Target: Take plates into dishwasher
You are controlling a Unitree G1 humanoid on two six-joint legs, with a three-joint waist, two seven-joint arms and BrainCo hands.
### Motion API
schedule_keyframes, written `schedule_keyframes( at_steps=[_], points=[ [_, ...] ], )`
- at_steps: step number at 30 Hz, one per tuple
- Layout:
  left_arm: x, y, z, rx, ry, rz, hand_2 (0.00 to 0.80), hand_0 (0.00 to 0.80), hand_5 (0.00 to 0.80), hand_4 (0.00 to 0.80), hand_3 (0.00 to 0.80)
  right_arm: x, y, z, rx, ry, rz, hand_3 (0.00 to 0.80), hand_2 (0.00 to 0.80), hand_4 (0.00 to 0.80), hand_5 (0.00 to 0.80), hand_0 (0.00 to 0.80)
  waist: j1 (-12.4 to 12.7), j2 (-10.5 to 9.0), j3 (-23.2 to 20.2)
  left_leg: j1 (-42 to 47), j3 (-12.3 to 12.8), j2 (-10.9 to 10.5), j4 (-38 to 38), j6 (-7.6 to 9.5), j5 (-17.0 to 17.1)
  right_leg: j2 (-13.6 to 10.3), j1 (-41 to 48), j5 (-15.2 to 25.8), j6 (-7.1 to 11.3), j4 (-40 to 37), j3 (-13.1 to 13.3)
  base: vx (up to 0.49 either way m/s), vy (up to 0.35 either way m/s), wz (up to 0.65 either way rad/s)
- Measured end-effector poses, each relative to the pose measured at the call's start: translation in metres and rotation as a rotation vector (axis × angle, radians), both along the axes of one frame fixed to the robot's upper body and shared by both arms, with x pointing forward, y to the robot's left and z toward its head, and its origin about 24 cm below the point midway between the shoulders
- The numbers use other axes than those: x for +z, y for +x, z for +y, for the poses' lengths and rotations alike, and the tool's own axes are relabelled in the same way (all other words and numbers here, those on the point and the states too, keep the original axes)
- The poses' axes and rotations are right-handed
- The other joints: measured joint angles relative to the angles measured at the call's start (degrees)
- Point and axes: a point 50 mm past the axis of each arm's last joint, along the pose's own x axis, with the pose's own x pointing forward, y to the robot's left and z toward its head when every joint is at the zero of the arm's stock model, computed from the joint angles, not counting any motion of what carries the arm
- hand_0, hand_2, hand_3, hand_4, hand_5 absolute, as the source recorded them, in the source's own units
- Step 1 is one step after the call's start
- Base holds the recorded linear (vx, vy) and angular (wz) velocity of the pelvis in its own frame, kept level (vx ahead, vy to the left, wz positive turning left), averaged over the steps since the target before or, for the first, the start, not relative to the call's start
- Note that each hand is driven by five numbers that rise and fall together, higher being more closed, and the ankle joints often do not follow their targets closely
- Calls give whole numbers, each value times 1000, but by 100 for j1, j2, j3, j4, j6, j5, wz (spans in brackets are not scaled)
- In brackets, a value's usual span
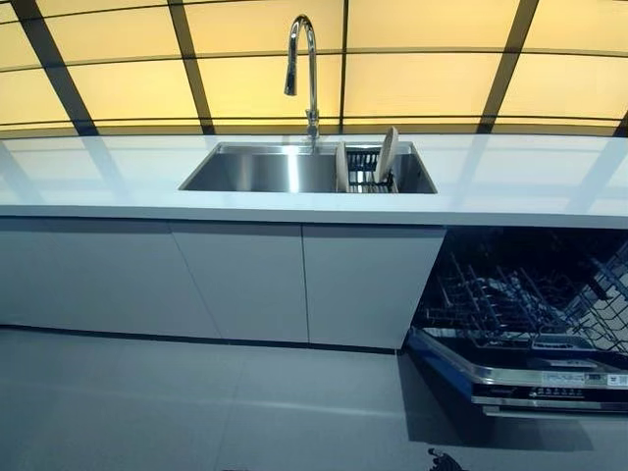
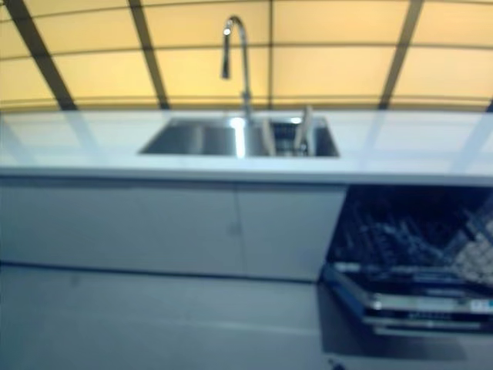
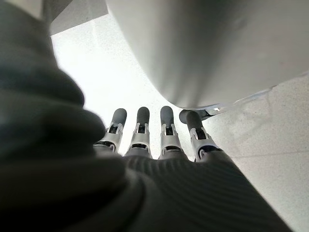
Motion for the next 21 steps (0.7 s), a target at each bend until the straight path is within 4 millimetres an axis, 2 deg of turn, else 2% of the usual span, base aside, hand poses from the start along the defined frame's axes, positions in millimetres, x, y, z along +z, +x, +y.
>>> schedule_keyframes(
  at_steps=[10,17,21],
  points=[
    [0,-1,2,-50,37,9,0,0,0,0,0,0,5,2,29,22,27,0,0,0,0,0,2,-22,15,-21,-41,2,0,1,0,-1,-1,-6,2,9,-29,-2,-15,1],
    [-1,-2,6,-43,73,10,0,0,0,0,0,2,17,5,103,26,29,0,0,0,0,0,3,-44,193,0,-189,47,10,6,1,33,117,-63,-13,18,-154,64,-123,11],
    [0,5,7,-44,112,-18,0,0,0,0,0,4,28,8,173,6,41,0,0,0,0,0,15,-37,340,-13,-255,150,169,19,-14,150,201,-122,-68,38,-143,103,-172,9]
  ],
)
